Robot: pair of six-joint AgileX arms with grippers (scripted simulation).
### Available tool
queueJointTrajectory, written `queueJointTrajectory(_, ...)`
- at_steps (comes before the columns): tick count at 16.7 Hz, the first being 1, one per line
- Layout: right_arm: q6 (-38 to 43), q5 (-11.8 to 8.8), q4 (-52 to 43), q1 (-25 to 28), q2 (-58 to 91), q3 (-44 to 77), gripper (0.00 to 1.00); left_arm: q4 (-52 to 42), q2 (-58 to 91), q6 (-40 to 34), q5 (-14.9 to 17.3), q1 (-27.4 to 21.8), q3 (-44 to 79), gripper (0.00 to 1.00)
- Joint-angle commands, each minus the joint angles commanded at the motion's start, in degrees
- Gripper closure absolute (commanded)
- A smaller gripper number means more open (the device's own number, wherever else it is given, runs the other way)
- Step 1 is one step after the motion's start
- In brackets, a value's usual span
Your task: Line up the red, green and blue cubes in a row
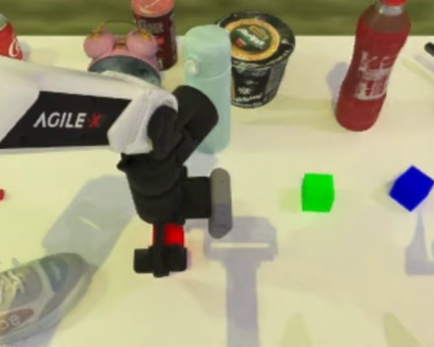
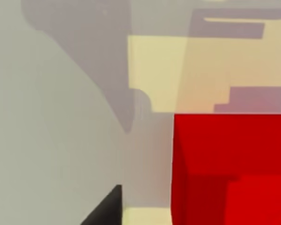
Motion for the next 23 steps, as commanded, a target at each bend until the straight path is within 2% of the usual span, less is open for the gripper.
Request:
queueJointTrajectory(9, 0.0, 0.0, 0.0, 0.0, 0.0, 0.0, 0.0, -1.01, -0.45, 0.19, 0.01, 0.05, 0.82, 0.0)
queueJointTrajectory(16, 0.0, 0.0, 0.0, 0.0, 0.0, 0.0, 0.0, -13.95, -5.68, 0.07, -0.02, 1.32, 8.07, 0.0)
queueJointTrajectory(23, 0.53, -0.06, -1.16, 0.52, 1.72, 1.72, 0.0, -13.36, -7.35, -0.54, -0.1, 1.77, 6.97, 0.0)
